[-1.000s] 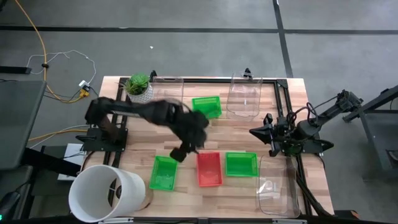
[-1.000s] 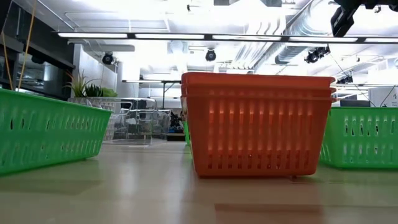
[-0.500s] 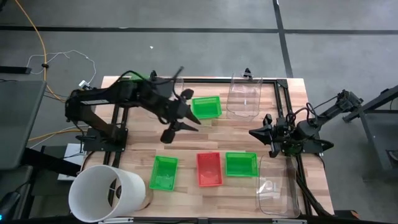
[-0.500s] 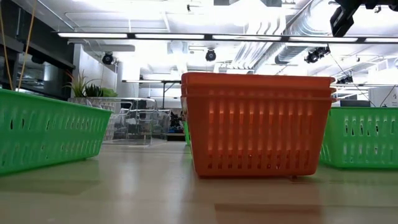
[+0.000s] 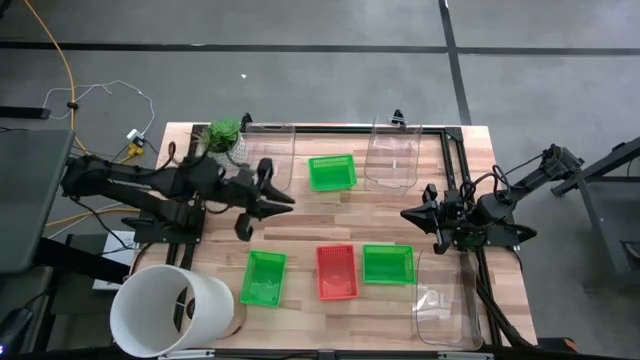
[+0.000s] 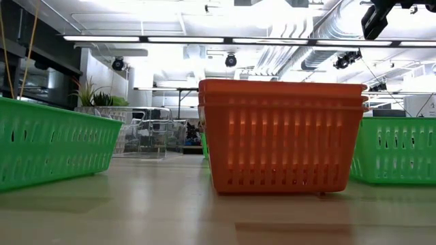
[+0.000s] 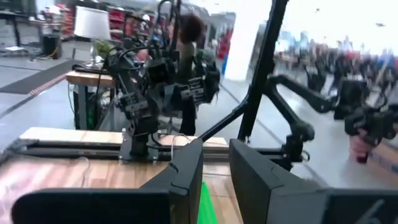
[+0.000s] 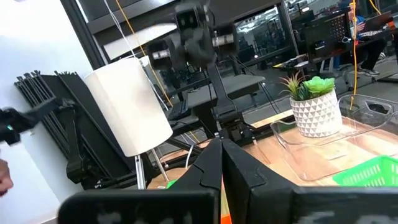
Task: Stack baskets by color
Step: Stack the top center green bin on the bottom right green bin
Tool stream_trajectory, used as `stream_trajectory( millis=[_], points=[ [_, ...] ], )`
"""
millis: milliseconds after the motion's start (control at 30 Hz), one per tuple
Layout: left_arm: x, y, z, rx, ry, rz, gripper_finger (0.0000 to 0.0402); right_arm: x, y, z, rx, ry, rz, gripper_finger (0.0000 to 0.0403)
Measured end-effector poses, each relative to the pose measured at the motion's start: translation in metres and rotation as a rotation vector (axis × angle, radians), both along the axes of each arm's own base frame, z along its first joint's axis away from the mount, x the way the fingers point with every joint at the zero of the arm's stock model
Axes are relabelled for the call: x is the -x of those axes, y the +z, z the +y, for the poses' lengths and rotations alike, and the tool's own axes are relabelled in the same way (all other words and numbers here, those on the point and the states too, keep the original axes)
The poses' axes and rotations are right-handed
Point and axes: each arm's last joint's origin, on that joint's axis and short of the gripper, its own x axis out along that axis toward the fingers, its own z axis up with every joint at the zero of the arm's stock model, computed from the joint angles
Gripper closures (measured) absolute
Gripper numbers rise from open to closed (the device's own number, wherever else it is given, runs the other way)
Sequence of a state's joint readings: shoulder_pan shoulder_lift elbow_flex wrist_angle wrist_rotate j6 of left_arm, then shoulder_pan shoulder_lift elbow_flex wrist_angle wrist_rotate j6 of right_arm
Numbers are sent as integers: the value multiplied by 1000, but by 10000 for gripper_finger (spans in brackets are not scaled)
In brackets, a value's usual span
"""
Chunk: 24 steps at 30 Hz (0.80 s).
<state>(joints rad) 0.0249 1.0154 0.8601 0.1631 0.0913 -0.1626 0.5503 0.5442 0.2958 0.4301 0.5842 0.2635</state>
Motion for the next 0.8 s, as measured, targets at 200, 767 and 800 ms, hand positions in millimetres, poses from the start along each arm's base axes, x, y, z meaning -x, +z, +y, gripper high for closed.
stream_trajectory(
  millis=[200, 767, 800],
  points=[
    [24, -46, -10, 44, 101, -39, 335, 0, 0, 0, 0, -7, 0, 403],
    [48, -104, -12, 100, 190, -137, 335, 0, 2, 0, -11, -8, -19, 403],
    [48, -104, -12, 99, 187, -135, 335, 0, 2, 0, -11, -8, -19, 403]
  ],
)
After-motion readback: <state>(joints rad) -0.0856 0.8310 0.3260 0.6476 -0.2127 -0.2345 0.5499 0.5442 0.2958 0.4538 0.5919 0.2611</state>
